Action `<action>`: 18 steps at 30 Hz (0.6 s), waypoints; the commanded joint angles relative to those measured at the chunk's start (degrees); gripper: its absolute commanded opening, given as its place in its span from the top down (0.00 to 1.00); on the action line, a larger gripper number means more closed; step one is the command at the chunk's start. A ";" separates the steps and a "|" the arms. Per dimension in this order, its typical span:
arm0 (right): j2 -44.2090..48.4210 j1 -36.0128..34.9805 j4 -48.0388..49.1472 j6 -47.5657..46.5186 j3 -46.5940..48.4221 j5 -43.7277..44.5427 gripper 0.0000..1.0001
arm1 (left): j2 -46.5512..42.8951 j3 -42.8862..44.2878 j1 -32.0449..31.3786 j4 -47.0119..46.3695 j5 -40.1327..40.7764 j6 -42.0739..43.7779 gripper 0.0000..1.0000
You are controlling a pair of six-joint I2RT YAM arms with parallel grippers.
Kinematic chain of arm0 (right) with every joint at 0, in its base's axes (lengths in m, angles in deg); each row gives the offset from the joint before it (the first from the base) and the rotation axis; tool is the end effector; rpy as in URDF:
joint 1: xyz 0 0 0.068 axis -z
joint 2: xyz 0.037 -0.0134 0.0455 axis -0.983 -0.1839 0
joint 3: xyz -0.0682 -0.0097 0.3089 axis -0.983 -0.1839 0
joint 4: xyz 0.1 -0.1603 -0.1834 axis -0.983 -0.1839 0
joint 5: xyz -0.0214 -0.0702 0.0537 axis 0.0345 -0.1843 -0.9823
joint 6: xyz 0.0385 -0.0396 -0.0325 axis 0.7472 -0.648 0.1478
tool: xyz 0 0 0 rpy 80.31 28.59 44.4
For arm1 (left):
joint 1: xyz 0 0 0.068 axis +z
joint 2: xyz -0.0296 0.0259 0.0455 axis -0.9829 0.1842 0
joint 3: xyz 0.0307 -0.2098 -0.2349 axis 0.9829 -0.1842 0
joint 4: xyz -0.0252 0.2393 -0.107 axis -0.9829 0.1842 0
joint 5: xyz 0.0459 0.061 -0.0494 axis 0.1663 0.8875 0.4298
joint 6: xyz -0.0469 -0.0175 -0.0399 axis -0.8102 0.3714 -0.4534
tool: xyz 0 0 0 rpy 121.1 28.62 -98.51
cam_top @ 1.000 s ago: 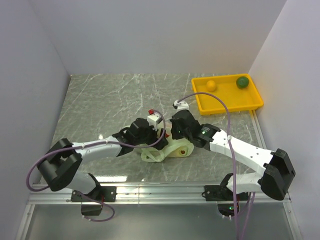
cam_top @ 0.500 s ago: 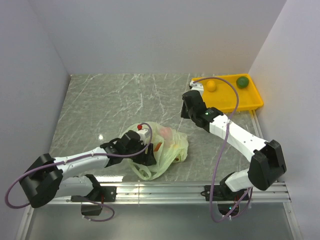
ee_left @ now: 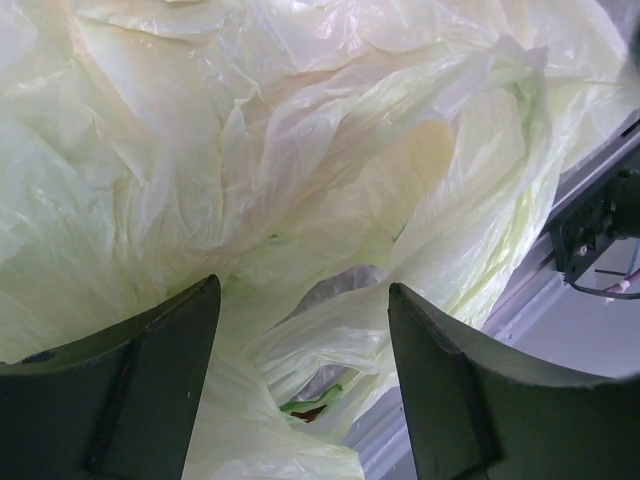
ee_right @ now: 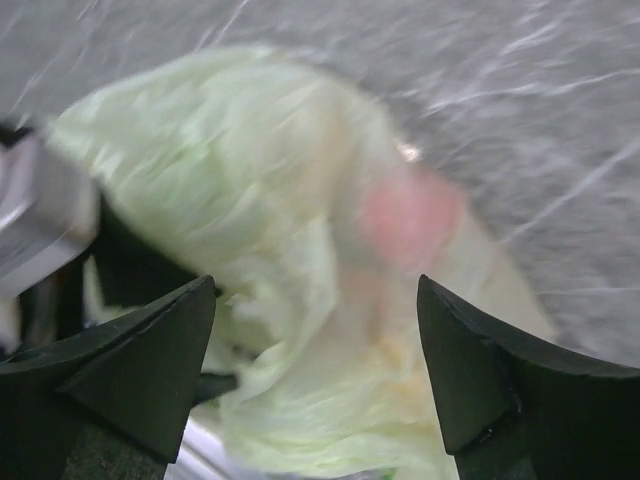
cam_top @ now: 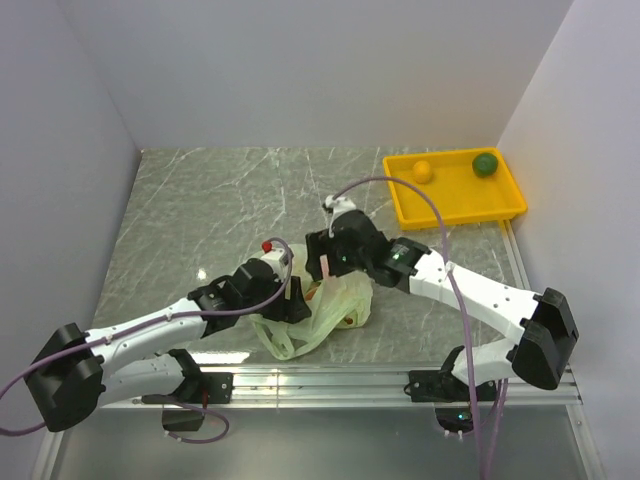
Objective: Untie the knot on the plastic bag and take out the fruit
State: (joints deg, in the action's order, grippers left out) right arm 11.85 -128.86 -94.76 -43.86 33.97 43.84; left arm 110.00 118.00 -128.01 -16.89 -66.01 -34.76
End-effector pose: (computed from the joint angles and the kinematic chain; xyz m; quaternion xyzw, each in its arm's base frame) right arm 0.2020 0.2283 0.3374 -0.1768 0.8808 0.2240 0.3777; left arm 0.1322 -0.1581 0.2298 0.1030 0.8981 -0.3278 0.2745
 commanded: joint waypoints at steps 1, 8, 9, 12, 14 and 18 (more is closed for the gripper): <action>1.40 -3.45 -0.95 3.07 -2.83 -2.79 0.12 | 1.56 2.32 -0.16 -3.48 0.70 -0.15 0.26; -0.79 -5.48 -1.39 4.23 -5.65 1.42 0.29 | 2.35 3.38 -0.16 -2.52 5.79 0.38 0.25; -1.32 -5.57 -2.17 3.79 -5.65 1.95 0.34 | 2.53 3.38 -0.16 -1.82 5.98 -0.32 0.25; -2.81 -4.87 -2.10 2.56 -6.17 4.76 0.66 | 2.70 3.29 -0.16 -1.28 11.59 -1.72 0.25; -3.52 -3.56 -2.01 2.12 -6.62 6.08 0.86 | 2.62 3.11 -0.16 -0.49 14.49 -2.52 0.24; -1.68 1.88 -6.55 2.38 -6.01 11.95 1.00 | 2.09 2.85 0.28 5.47 25.37 -8.82 0.21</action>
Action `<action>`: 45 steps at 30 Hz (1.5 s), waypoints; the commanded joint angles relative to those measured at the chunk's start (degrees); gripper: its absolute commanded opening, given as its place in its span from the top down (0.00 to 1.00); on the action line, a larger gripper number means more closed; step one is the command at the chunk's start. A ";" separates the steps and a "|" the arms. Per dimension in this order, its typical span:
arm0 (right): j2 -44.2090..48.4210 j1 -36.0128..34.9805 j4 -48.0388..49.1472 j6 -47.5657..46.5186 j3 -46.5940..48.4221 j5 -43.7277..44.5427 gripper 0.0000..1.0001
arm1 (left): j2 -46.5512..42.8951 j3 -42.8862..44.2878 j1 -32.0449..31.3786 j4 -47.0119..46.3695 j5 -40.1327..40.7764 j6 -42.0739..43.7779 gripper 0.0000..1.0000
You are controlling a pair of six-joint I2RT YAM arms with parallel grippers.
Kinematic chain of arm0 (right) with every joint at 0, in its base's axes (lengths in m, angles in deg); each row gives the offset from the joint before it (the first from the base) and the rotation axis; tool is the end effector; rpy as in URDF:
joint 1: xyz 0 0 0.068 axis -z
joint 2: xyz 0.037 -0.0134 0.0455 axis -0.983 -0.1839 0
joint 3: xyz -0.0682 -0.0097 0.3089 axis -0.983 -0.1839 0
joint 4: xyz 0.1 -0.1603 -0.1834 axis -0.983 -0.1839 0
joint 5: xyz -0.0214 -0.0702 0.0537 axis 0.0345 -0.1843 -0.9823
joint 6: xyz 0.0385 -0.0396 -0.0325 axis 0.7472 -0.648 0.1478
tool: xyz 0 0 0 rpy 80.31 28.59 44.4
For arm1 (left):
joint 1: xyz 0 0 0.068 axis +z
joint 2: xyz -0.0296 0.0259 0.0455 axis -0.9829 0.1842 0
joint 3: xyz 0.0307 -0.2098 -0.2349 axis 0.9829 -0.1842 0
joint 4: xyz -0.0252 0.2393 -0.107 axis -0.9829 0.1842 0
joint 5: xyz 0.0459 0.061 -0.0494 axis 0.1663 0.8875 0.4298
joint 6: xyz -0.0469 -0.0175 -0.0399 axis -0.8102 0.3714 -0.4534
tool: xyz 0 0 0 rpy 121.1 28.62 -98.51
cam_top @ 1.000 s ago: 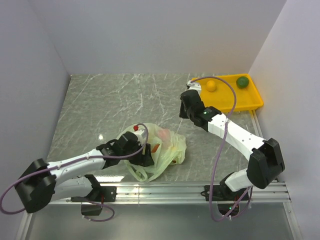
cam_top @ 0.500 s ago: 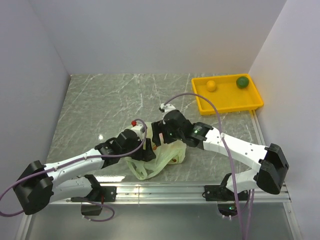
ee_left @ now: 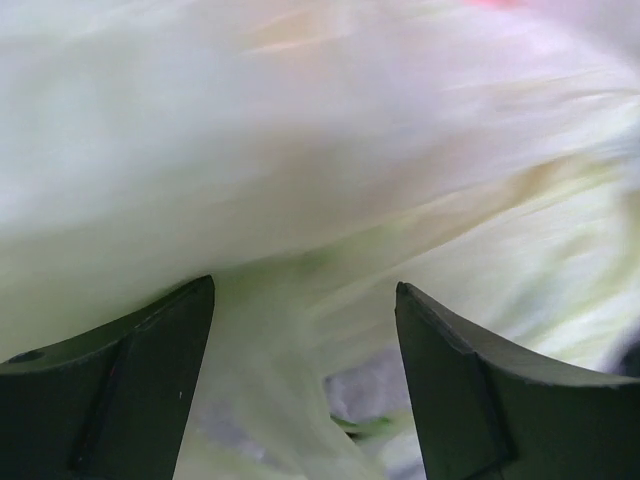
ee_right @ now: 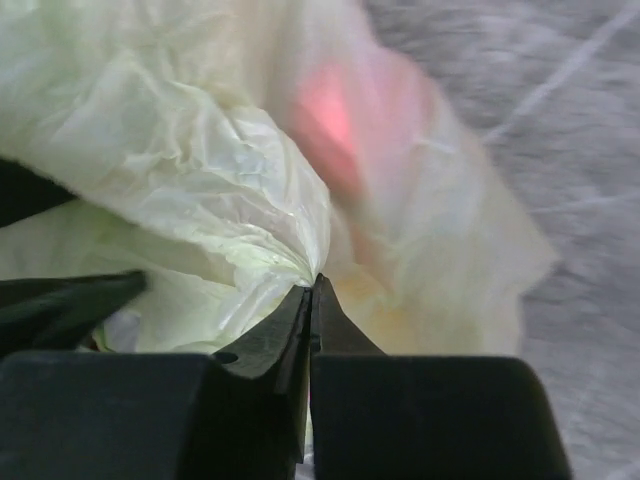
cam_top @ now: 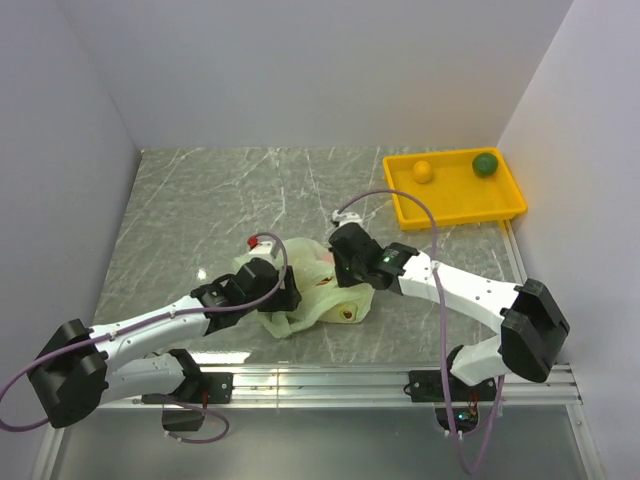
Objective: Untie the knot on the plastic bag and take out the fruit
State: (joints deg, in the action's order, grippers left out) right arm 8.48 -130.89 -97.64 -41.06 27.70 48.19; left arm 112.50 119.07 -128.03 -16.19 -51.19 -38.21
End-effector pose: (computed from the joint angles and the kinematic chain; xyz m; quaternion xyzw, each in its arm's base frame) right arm 0.1935 0.2289 0.2794 -0.1720 0.9225 0.1464 0.3131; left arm 0.1462 -0.1548 0.2268 0.0228 0.9104 -0.2408 0.3356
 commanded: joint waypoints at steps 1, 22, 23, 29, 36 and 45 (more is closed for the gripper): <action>3.69 4.89 -4.82 -0.77 0.10 8.58 1.00 | -0.49 1.78 0.82 7.66 12.50 -6.61 0.20; 21.47 10.44 -4.48 -12.80 -0.70 -7.67 1.00 | -11.48 5.29 9.45 -7.34 -10.15 16.03 0.04; 21.55 10.27 -4.66 -13.16 -0.09 -8.02 1.00 | -10.52 5.82 8.57 -7.95 -11.12 19.27 0.03; 21.20 9.65 -5.19 -14.22 1.23 -9.25 1.00 | -2.09 11.26 3.56 -10.93 -7.43 32.89 0.01; 20.33 7.98 -5.01 -13.60 2.64 -9.34 1.00 | 7.06 15.05 2.15 -15.68 -8.84 38.37 0.01; 20.23 5.17 -5.45 -13.60 3.26 -8.90 1.00 | 15.24 17.07 2.23 -24.13 6.70 34.95 0.16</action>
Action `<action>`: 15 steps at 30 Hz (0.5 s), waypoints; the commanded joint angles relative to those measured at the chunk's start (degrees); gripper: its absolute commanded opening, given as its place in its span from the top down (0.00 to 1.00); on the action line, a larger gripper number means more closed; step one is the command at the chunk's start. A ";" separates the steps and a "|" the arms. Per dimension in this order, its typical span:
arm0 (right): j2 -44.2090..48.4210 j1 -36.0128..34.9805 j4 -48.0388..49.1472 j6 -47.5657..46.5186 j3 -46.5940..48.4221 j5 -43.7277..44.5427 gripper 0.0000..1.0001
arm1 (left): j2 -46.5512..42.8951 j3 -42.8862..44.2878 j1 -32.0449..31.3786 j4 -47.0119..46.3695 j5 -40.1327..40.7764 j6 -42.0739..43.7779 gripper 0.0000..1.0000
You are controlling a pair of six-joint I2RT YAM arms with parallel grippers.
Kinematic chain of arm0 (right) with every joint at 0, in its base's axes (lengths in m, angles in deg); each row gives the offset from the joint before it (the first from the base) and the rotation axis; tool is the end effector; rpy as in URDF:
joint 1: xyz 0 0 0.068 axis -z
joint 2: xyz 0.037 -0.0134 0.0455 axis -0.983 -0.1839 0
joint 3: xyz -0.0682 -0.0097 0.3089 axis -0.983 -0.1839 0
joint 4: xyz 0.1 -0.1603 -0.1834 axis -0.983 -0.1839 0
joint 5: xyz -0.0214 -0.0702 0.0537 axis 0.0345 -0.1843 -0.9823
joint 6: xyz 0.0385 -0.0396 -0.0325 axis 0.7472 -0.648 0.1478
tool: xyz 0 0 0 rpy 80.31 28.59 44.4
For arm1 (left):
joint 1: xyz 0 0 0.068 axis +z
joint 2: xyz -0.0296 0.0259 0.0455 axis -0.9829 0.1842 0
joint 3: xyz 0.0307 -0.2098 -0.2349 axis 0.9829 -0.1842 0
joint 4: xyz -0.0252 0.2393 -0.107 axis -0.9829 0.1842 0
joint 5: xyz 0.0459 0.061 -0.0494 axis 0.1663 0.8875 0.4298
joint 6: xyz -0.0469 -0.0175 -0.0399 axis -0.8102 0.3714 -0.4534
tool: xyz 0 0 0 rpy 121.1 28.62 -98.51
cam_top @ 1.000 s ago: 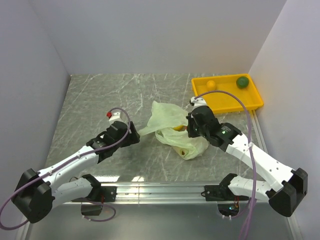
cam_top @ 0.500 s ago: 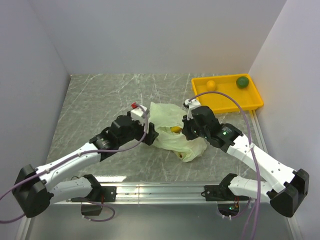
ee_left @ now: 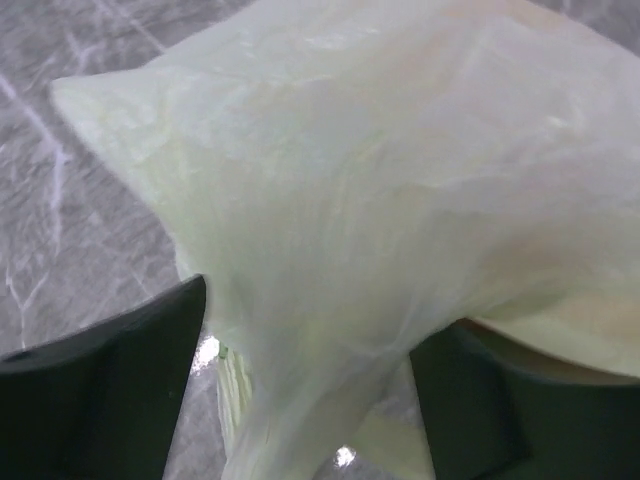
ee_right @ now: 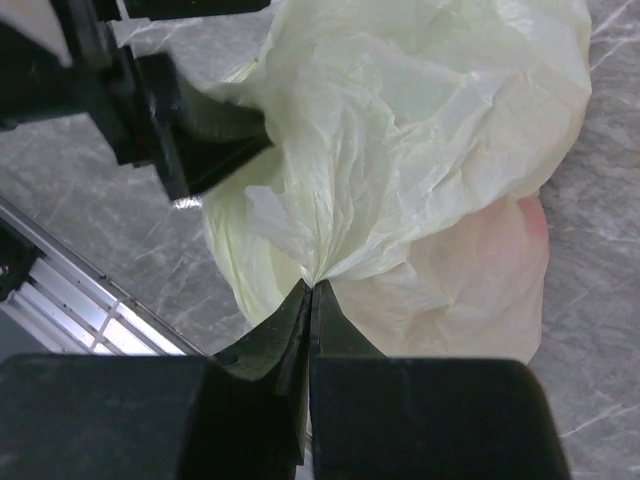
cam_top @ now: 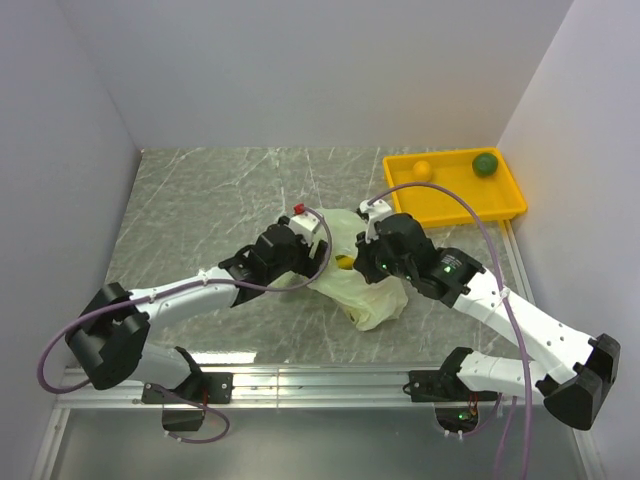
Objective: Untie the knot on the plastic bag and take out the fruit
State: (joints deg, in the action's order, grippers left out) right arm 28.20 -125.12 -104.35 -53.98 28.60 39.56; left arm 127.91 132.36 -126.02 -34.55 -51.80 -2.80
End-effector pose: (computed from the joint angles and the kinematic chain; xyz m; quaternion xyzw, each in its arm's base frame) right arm 0.1547 0.1567 0.3572 -0.2399 0.8611 0.2116 0.3952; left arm 0.2160 -0.2185 0.2742 0.2545 0.8054 -0.1847 0.5024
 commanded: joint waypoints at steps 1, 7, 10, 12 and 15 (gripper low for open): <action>0.70 -0.60 1.26 -0.77 2.01 -0.18 1.00 | -0.52 4.31 1.01 -5.51 8.72 -1.33 0.30; 1.40 0.09 1.26 -2.70 1.57 2.54 1.00 | -4.12 8.78 8.64 1.77 5.49 -6.25 1.00; -0.70 3.34 1.00 -3.94 3.93 3.25 1.00 | -8.94 14.40 9.63 13.97 4.34 -6.00 0.99; -4.37 5.19 1.35 -4.55 5.96 4.03 1.00 | -11.84 20.55 9.63 25.04 2.32 -6.17 0.99; -11.66 7.39 0.47 -3.85 12.01 6.58 1.00 | -12.74 27.06 9.63 37.85 -3.02 -9.24 1.00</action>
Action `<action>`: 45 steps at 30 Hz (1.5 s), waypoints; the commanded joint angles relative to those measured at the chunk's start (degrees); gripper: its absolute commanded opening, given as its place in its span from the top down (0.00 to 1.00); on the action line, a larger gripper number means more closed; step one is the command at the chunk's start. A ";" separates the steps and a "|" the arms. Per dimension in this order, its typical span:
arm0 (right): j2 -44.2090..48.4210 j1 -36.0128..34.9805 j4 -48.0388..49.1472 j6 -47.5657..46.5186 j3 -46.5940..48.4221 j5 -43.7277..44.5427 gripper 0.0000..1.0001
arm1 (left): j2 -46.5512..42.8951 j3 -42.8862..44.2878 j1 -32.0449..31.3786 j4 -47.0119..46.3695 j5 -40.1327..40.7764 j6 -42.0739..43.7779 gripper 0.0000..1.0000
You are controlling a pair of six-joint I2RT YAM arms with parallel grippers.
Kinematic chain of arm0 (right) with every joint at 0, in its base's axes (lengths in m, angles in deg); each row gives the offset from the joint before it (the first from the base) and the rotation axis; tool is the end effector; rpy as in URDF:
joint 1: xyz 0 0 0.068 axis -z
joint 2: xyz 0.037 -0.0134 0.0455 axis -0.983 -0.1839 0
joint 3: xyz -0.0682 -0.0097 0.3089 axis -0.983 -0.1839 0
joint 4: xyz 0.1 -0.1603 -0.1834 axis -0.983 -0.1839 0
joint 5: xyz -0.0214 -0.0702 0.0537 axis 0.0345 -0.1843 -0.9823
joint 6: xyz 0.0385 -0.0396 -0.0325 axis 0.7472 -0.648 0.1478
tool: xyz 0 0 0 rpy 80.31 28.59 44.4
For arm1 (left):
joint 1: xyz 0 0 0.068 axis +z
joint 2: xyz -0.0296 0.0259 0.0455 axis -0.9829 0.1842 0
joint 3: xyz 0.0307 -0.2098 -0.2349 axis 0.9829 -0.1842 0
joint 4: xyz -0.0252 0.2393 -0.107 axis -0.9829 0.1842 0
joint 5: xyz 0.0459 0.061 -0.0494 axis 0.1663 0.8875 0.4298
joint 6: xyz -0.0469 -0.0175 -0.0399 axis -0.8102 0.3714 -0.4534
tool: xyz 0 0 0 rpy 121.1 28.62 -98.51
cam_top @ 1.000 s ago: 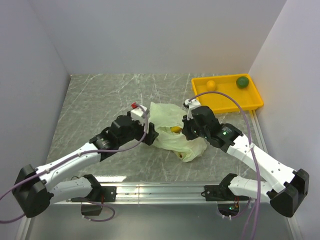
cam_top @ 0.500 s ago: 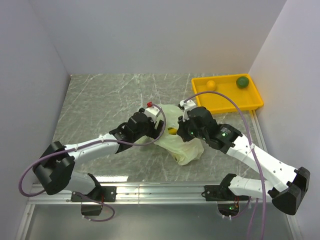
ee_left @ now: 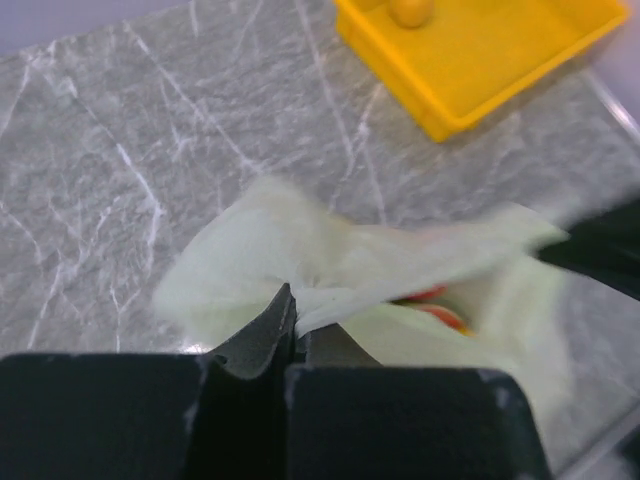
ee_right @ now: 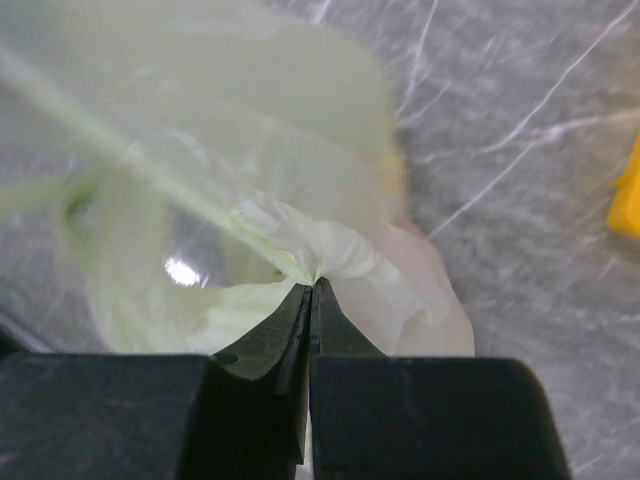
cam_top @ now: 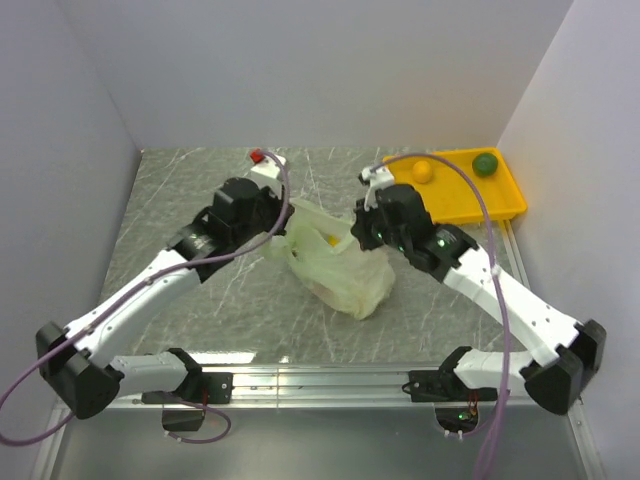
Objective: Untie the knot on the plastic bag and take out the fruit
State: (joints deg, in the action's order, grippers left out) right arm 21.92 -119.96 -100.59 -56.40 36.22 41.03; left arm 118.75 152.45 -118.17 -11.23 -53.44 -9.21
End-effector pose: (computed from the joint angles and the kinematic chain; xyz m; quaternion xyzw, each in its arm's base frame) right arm 0.1960 0.1642 0.3868 -0.2074 0.8479 0.1924 0.4483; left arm 0.2201 -0.1697 0.3999 0.1514 0.8024 -0.2096 0.5378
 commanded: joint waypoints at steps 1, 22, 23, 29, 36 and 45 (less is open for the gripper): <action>-7.34 3.11 -3.99 -0.90 7.62 5.99 1.00 | -3.49 8.38 1.78 17.11 -3.41 -5.02 0.99; -20.96 -15.61 -0.74 22.91 12.75 16.98 0.22 | -8.76 -5.66 2.75 19.78 -1.32 -25.78 0.99; -24.02 -15.52 -1.00 23.53 12.58 18.56 0.20 | -9.72 -6.19 3.01 19.60 0.16 -26.14 0.99; -25.57 -5.63 -2.86 29.60 2.32 24.81 0.66 | -14.90 -13.57 7.05 19.16 5.53 -28.86 0.99; -11.23 6.54 2.43 20.82 -10.73 17.44 0.74 | -18.26 -22.54 14.08 16.97 3.00 -30.18 0.99; -1.65 -8.65 -2.15 12.20 2.72 16.46 0.42 | -13.43 -14.57 14.00 12.30 -12.21 -28.50 0.99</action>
State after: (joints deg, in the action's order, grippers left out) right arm 17.31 -124.66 -101.42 -40.62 33.01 54.95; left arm 104.39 132.36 -104.23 3.89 -60.85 -38.14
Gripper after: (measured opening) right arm 0.575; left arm 0.013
